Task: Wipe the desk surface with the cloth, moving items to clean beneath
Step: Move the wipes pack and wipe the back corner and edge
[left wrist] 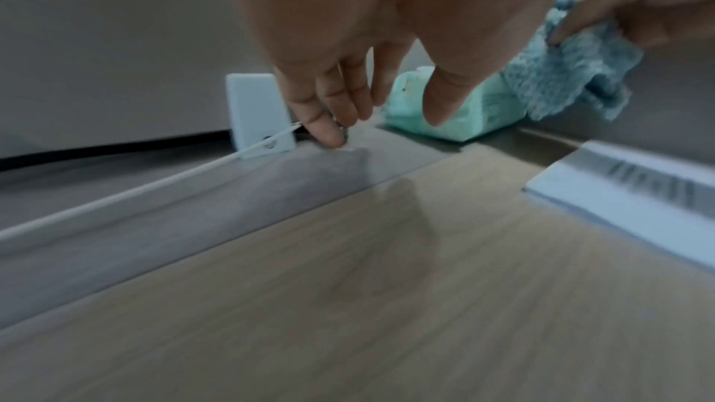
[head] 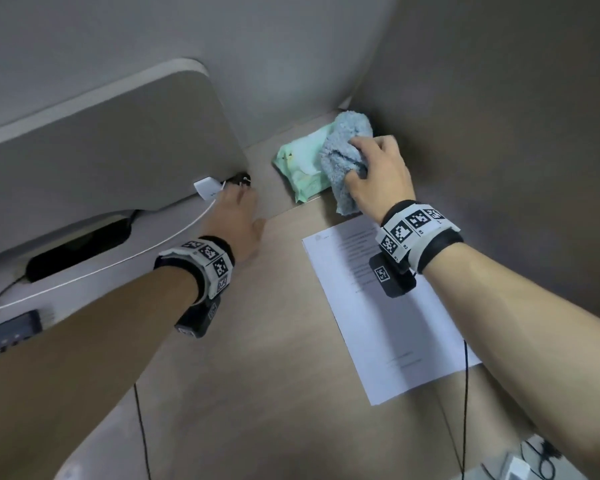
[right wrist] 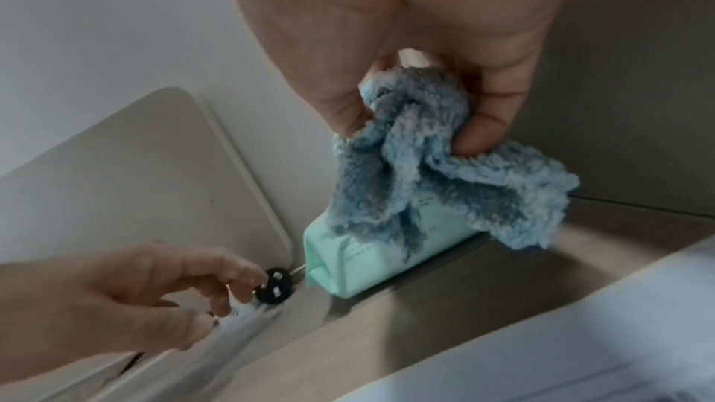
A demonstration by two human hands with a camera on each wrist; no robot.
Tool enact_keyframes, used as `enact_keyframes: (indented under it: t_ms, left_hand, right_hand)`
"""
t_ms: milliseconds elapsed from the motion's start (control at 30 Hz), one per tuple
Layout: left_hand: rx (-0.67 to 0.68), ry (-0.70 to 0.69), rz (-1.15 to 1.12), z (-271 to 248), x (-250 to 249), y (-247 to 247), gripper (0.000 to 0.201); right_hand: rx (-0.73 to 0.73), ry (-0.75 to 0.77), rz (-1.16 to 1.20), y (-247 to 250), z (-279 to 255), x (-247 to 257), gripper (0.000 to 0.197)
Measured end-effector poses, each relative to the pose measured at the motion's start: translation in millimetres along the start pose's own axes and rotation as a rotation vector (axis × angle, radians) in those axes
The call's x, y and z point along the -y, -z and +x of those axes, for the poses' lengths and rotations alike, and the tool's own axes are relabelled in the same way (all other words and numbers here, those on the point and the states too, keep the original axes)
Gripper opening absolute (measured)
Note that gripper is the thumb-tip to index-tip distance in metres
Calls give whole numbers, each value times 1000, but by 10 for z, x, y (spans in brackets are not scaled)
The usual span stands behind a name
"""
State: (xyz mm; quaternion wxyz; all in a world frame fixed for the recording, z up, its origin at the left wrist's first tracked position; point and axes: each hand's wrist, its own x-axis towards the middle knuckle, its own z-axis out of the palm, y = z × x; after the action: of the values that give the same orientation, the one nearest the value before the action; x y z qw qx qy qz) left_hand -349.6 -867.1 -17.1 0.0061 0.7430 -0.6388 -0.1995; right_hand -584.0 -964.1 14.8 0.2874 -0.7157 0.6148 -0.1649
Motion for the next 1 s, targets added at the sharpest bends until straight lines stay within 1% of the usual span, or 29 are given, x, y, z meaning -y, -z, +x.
enact_keyframes:
  t_ms: [100, 267, 500, 567, 633, 733, 800, 833, 933, 1000]
  left_hand:
    - [76, 24, 63, -34, 189, -13, 58]
    - [161, 35, 170, -1, 212, -33, 57]
    - [176, -15, 333, 63, 172, -69, 67]
    - [185, 20, 302, 27, 171, -64, 65]
    - [186, 57, 240, -40, 200, -45, 59]
    - [175, 77, 167, -190, 361, -12, 38]
    - [184, 99, 101, -308, 526, -2, 32]
    - [184, 115, 75, -377, 623, 6, 32]
    - [161, 168, 18, -598, 911, 21, 34]
    - [151, 195, -21, -750, 1093, 16, 36]
  right_hand:
    - [48, 41, -15, -112, -84, 133, 53]
    - [98, 62, -32, -260, -180, 239, 53]
    - [125, 119, -51, -374, -262, 340, 53]
    - [148, 135, -54, -406, -287, 378, 53]
    - [178, 165, -100, -435, -328, 446, 53]
    - [268, 261, -196, -541, -449, 606, 53]
    - [342, 284, -311, -679, -518, 700, 51]
    - [367, 257, -365, -760, -517, 740, 51]
    - [433, 85, -492, -974, -388, 861, 56]
    - [442, 77, -511, -1149, -315, 979, 58]
